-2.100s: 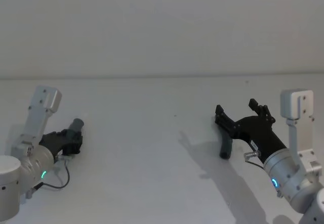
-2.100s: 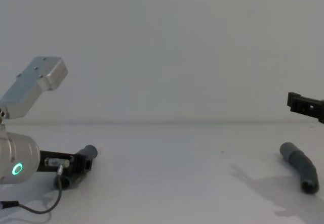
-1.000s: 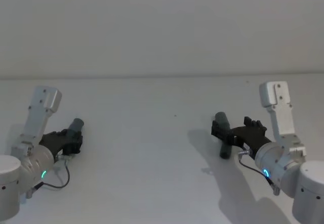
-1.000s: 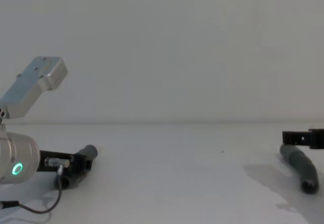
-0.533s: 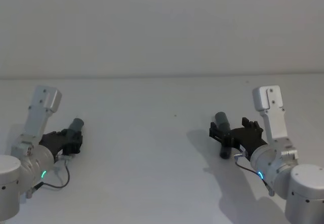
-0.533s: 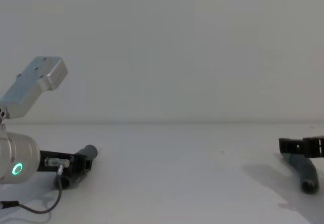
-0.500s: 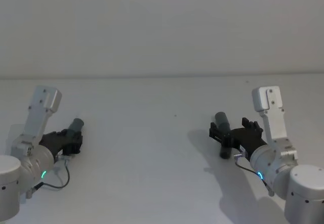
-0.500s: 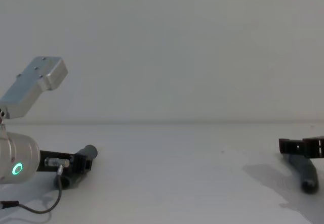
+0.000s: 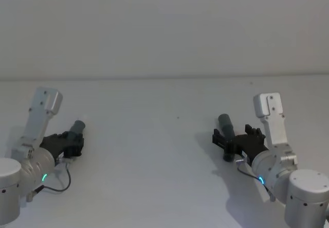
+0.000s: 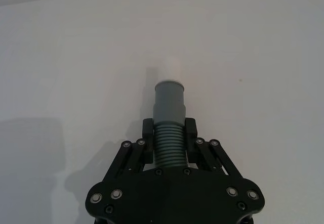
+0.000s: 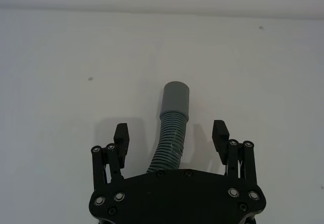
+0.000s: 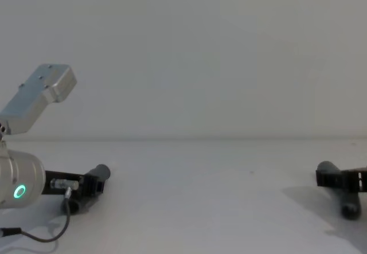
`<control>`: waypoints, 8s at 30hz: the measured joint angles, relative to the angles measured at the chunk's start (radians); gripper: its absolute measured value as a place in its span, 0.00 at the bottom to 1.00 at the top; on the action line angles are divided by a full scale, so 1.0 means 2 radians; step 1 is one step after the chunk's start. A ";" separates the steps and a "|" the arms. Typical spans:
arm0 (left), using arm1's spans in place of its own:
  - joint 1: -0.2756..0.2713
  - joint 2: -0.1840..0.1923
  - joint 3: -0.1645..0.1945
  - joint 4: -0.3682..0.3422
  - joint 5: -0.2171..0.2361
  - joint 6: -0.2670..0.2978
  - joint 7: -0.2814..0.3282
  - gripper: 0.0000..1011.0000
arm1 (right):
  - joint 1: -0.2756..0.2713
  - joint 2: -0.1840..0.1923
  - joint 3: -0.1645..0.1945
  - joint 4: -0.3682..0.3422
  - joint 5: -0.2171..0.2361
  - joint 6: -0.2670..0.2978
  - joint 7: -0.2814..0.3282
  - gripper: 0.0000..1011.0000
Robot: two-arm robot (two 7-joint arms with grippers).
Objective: Use both hands to pick up one end of the pipe from the table, align the ends, and insert them.
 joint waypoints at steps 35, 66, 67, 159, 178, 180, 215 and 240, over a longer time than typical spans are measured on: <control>0.000 0.000 0.000 0.000 0.000 0.000 0.000 0.32 | 0.029 -0.009 0.021 0.014 0.011 0.075 0.019 0.99; 0.000 0.000 0.000 0.000 0.000 0.000 0.000 0.32 | 0.041 -0.009 0.017 0.015 0.008 0.094 0.034 0.52; 0.000 0.000 0.000 0.000 0.000 0.000 0.000 0.32 | 0.041 -0.009 0.017 0.016 0.008 0.094 0.035 0.49; 0.000 0.000 0.000 0.000 0.000 0.000 0.000 0.32 | 0.048 -0.003 -0.002 0.019 -0.010 0.101 0.042 0.99; 0.000 0.000 0.000 0.000 0.000 0.000 0.000 0.32 | 0.063 0.002 -0.031 0.029 -0.037 0.116 0.048 0.83; 0.000 0.000 0.000 0.000 0.000 0.000 0.000 0.32 | 0.064 0.002 -0.033 0.029 -0.038 0.116 0.048 0.78; 0.000 0.000 0.000 0.000 0.000 0.000 0.000 0.32 | 0.068 0.003 -0.039 0.032 -0.044 0.120 0.049 0.22; 0.000 0.000 0.000 0.000 0.000 0.000 0.000 0.32 | 0.068 0.003 -0.040 0.032 -0.044 0.120 0.049 0.22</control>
